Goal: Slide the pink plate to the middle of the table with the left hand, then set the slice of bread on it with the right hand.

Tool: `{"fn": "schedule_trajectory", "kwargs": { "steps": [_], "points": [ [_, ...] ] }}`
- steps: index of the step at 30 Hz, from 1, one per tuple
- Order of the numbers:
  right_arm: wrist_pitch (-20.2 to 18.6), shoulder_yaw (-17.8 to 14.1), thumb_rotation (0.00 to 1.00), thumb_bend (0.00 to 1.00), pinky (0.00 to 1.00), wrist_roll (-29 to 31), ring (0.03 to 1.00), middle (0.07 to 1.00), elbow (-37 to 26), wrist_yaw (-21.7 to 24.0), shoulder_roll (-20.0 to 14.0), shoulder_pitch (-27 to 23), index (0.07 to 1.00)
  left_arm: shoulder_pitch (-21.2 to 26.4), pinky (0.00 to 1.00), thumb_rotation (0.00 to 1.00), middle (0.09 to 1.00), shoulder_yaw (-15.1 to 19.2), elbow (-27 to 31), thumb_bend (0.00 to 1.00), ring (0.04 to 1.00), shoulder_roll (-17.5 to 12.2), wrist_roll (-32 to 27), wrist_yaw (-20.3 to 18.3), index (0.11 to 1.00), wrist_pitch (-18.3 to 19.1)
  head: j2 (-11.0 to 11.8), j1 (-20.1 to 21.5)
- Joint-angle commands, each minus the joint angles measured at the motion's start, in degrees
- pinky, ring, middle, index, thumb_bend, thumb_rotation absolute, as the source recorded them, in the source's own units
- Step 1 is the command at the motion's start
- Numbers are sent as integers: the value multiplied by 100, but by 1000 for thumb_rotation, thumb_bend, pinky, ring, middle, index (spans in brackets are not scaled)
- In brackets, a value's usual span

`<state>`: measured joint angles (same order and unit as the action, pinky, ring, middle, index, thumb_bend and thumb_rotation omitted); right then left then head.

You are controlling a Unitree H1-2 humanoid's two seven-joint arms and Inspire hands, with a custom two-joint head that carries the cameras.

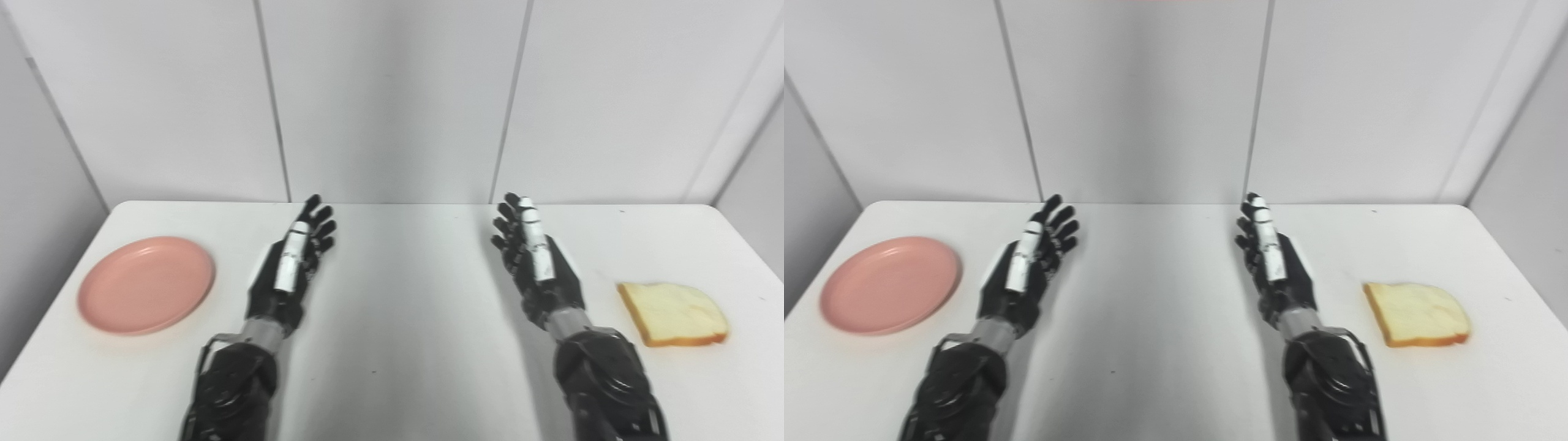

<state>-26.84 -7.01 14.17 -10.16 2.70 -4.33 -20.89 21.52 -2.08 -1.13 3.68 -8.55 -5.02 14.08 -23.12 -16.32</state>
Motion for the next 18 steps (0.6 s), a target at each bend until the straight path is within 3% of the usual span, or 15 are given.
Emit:
{"fn": "schedule_trajectory", "kwargs": {
  "steps": [1,7,18],
  "points": [
    [212,-26,1000,191,1000,65,1000,1000,-114,97,-87,-117,1000,313,990,1000,974,-34,-32,391,974,104,11,-10,964,-279,55,-154],
    [220,-69,1000,168,1000,159,1000,1000,-109,140,-164,-115,1000,379,965,1000,966,-93,-353,378,963,257,185,77,955,-582,154,-426],
    [37,-42,1000,119,1000,217,1000,1000,-318,60,-135,-115,1000,415,967,1000,960,-101,-423,370,957,321,267,124,952,-621,177,-448]
  ]
}}
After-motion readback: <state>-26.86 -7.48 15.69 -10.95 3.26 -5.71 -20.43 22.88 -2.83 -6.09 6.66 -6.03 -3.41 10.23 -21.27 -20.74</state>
